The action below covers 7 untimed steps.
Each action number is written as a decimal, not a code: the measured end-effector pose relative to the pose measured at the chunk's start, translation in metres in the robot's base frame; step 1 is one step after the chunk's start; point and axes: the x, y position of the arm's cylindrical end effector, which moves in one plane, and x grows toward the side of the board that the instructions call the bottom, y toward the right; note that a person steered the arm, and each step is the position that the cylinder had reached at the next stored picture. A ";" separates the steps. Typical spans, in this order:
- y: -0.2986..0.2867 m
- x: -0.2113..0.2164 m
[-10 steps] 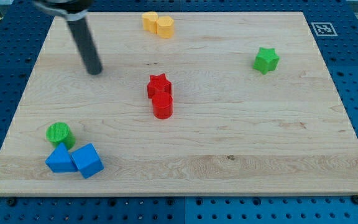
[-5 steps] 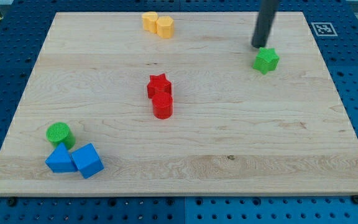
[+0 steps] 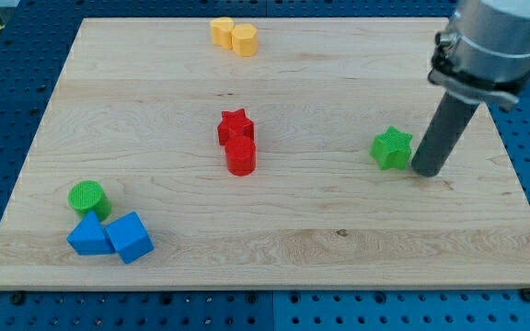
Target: Slide the green star towards the bottom center
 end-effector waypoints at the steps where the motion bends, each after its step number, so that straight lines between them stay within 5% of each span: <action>1: 0.012 -0.032; 2: -0.032 -0.033; 4: -0.129 0.044; 7: -0.050 0.051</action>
